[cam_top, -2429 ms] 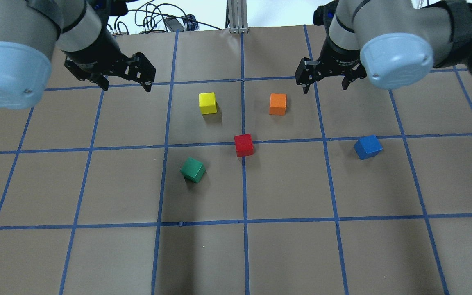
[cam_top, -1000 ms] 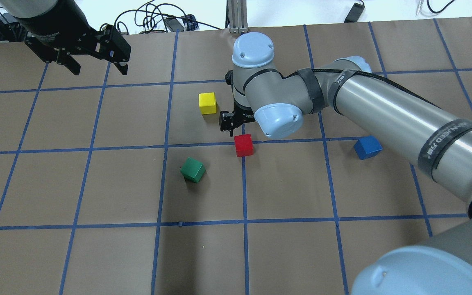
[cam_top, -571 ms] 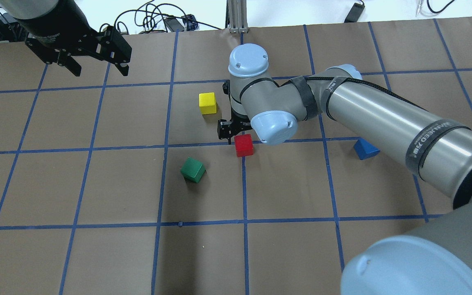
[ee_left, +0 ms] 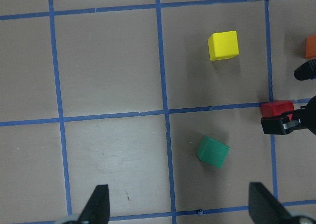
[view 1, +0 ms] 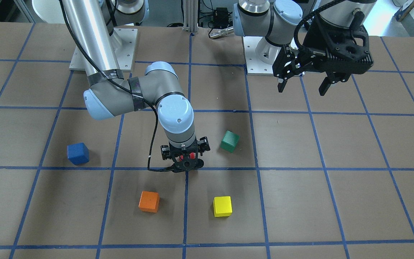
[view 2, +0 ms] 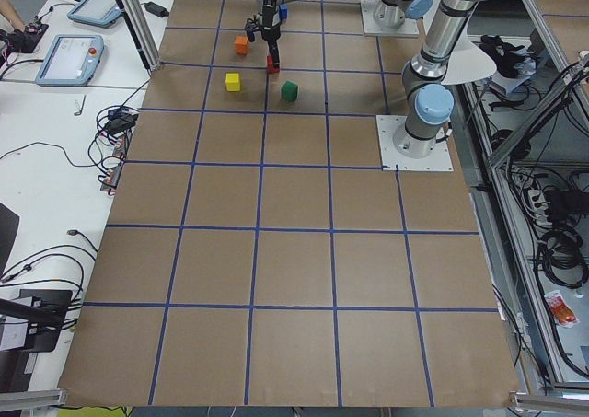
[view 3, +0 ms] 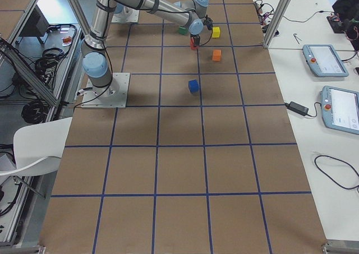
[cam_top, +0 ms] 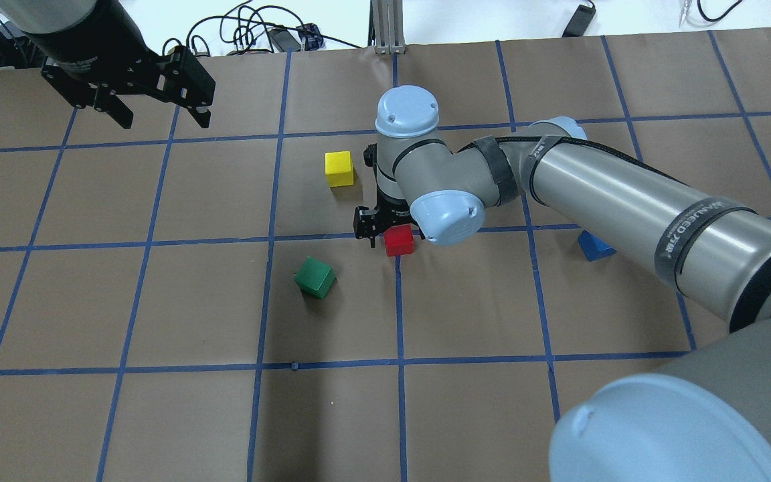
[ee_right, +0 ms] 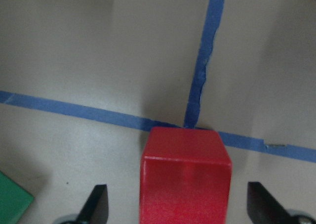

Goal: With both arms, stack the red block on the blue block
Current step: 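Lower the right gripper onto the red cube and close it, then carry the red cube with the right gripper over the blue cube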

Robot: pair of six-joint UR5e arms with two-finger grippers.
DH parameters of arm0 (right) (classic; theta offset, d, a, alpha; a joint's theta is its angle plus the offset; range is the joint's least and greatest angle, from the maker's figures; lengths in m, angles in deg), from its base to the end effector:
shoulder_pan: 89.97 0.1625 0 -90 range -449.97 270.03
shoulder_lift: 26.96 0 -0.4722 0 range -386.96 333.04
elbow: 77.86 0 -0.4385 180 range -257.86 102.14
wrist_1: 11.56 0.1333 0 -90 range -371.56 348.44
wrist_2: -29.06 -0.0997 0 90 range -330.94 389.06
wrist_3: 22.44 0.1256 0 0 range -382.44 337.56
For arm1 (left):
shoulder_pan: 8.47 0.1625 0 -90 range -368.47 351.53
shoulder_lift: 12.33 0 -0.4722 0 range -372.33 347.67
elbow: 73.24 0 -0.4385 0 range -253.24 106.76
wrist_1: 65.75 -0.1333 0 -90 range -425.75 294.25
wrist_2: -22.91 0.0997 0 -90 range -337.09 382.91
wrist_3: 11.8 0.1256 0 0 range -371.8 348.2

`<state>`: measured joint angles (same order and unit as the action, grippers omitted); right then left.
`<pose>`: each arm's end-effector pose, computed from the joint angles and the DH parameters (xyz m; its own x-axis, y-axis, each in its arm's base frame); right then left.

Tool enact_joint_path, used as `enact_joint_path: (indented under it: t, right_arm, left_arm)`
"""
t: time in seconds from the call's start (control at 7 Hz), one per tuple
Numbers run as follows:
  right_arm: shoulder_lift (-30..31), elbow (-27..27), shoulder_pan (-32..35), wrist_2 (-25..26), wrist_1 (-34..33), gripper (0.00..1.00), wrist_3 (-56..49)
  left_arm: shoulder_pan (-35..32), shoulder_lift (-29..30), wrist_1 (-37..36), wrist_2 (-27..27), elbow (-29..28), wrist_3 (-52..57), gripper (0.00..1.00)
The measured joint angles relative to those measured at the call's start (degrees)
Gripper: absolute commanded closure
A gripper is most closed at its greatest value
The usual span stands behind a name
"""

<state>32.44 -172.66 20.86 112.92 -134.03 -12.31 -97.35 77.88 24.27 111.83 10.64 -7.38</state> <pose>0.3829 -0.5936 0.1851 -0.9792 -0.1788 -0.0962 -0.1858 0.9802 0.0691 -0.1249 -0.5525 0.5652 -0.9982 0.0591 0.0108 0.0577 0.9929 -0.1038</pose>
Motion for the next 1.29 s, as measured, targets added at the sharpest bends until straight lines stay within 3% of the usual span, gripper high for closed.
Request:
enact_joint_path:
  t: [0.14, 0.29, 1.0, 1.29]
  right_arm:
    - [-0.2, 0.0, 0.0, -0.2, 0.0, 0.93, -0.2]
    - [-0.3, 0.1, 0.0, -0.2, 0.0, 1.0, -0.5]
    - [3.3, 1.8, -1.9, 0.7, 2.6, 1.0, -2.0]
    - [9.0, 1.8, -7.8, 0.8, 9.9, 1.0, -3.1]
  left_arm:
    - [0.0, 0.0, 0.0, 0.0, 0.1, 0.0, 0.0]
    - [-0.1, 0.0, 0.1, 0.0, 0.1, 0.0, 0.0]
    - [-0.1, 0.0, 0.1, -0.1, 0.1, 0.0, 0.0]
    - [-0.1, 0.0, 0.1, -0.2, 0.1, -0.1, 0.0]
